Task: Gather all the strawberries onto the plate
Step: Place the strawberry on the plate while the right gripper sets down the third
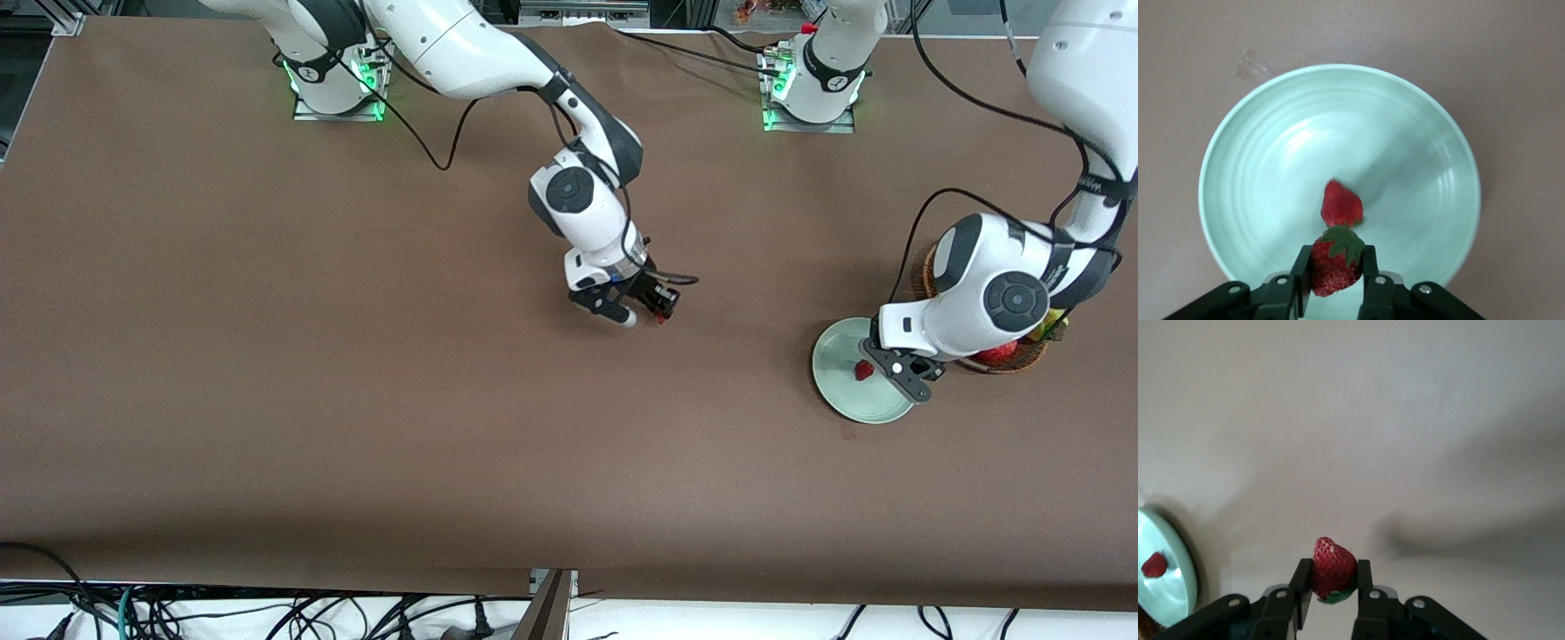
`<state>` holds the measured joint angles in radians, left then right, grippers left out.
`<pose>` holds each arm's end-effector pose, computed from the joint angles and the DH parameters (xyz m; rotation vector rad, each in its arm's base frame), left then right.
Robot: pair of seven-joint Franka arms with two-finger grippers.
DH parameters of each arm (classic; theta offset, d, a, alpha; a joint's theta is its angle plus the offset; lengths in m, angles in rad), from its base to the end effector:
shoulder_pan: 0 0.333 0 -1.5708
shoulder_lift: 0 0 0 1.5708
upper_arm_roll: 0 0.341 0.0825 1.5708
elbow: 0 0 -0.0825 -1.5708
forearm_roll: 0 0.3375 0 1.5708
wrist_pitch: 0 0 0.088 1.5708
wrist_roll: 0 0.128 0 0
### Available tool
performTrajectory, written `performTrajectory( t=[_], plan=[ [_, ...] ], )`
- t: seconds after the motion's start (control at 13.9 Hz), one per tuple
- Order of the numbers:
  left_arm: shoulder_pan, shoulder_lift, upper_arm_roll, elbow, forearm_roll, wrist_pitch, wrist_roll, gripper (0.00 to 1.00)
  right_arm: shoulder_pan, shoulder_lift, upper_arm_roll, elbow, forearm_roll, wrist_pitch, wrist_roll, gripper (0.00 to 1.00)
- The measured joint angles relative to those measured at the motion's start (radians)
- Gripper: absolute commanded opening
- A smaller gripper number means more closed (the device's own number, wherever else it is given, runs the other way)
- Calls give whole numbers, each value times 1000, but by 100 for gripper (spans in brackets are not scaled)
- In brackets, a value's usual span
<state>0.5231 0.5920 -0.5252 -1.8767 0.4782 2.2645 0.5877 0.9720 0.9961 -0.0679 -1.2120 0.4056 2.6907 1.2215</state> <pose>0.6023 0.0423 0.2539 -2.8230 1.2918 0.1614 0.4794 0.6252 0.2420 -2.5030 0.7670 -0.0638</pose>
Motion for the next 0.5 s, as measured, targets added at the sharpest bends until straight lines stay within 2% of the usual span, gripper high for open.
performTrajectory(
  t=[0.07, 0.29, 0.43, 0.5],
  plan=[
    [1, 16, 1, 10, 4, 5, 6, 6, 25, 14, -8, 2, 0, 34, 27, 83],
    [12, 21, 8, 19, 8, 13, 43, 9, 60, 49, -32, 7, 0, 90, 53, 99],
    [17, 22, 19, 19, 8, 19, 67, 11, 48, 46, -59, 25, 0, 32, 53, 99],
    [19, 23, 22, 19, 8, 21, 72, 18, 32, 39, -75, 51, 0, -37, 53, 99]
  ],
)
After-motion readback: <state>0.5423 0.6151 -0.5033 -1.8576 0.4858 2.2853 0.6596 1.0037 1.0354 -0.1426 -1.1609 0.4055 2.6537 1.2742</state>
